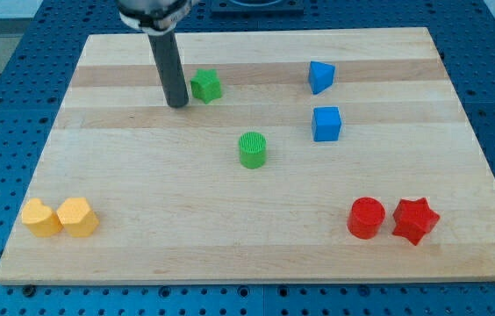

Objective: Move the green circle to the centre of the board

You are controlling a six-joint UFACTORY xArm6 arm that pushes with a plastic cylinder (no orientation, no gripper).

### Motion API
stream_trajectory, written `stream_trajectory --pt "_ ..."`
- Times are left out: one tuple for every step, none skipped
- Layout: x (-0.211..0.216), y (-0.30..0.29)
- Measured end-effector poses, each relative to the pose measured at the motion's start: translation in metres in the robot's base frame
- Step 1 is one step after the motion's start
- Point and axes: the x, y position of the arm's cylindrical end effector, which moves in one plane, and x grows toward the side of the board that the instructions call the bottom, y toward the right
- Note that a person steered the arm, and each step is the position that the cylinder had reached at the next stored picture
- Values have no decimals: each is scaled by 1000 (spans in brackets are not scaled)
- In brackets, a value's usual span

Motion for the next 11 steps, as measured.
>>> stream_trajectory --pt "-1 8" --pt "1 41" --pt "-3 48" --pt "59 100" --pt "98 200" --pt "144 200" --pt "118 161" --pt "113 111" --pt "131 110" --pt "140 80" --pt "159 72"
